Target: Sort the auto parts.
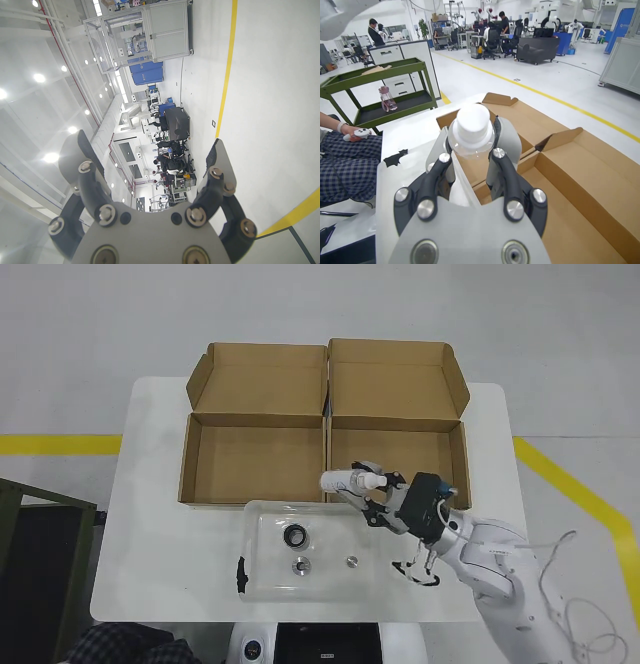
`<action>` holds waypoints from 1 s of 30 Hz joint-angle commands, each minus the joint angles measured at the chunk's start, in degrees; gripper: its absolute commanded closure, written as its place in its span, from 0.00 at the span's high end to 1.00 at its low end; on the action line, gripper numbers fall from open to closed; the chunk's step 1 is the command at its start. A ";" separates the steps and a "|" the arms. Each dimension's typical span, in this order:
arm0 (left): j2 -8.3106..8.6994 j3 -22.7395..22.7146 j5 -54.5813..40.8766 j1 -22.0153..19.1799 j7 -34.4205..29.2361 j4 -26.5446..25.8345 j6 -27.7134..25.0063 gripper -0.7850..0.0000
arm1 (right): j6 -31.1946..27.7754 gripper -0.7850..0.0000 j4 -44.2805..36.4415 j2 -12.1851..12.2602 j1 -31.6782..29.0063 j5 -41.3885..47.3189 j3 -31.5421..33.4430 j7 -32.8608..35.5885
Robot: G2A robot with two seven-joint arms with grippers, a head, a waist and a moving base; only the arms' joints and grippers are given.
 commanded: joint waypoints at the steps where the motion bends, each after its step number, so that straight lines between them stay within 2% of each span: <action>1: 0.00 0.00 0.00 0.00 0.00 0.00 0.00 1.00 | 1.08 0.00 1.00 0.00 0.93 -0.49 0.09 1.35; 13: 0.00 0.00 0.00 0.00 0.00 0.00 0.00 1.00 | 4.76 0.00 6.44 -0.06 6.94 -3.20 -0.24 8.04; 30: 0.00 0.00 0.00 0.00 0.00 0.00 0.00 1.00 | 8.24 0.00 18.80 -1.33 16.87 -5.60 -7.04 13.63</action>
